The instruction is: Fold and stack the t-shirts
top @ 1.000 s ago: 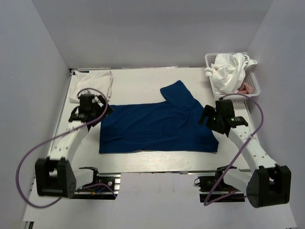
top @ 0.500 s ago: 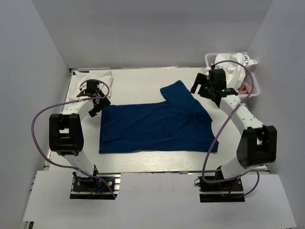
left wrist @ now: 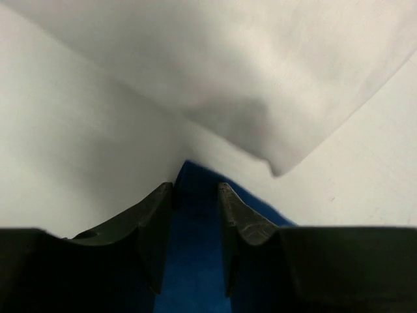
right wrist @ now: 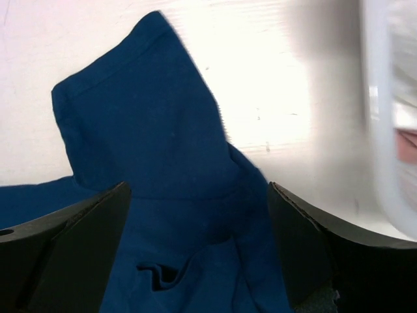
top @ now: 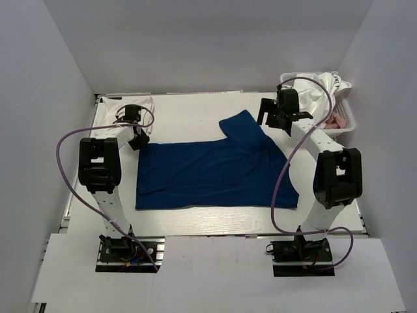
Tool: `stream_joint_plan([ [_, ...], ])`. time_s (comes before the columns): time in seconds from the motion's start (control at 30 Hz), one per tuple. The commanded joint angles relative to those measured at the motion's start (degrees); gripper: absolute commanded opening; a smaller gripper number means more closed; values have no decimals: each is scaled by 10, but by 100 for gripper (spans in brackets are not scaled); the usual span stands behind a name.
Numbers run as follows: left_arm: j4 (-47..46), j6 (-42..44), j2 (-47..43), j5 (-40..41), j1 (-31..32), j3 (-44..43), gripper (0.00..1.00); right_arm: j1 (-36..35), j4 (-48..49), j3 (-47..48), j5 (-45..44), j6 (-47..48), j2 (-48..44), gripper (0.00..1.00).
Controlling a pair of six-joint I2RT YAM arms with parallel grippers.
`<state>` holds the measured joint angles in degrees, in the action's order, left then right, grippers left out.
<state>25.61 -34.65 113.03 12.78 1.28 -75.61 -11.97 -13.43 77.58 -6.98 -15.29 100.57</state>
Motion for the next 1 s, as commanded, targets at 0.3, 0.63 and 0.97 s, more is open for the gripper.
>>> stream_joint_plan([
  [0.3,38,18,32,8,0,-18,19,-46,-39,260,15,66,233,90],
  [0.63,45,28,2,1,0,1,0,-48,-62,471,-5,64,422,90],
  [0.97,60,28,-24,0,5,-9,0,-49,-32,465,43,87,447,20],
])
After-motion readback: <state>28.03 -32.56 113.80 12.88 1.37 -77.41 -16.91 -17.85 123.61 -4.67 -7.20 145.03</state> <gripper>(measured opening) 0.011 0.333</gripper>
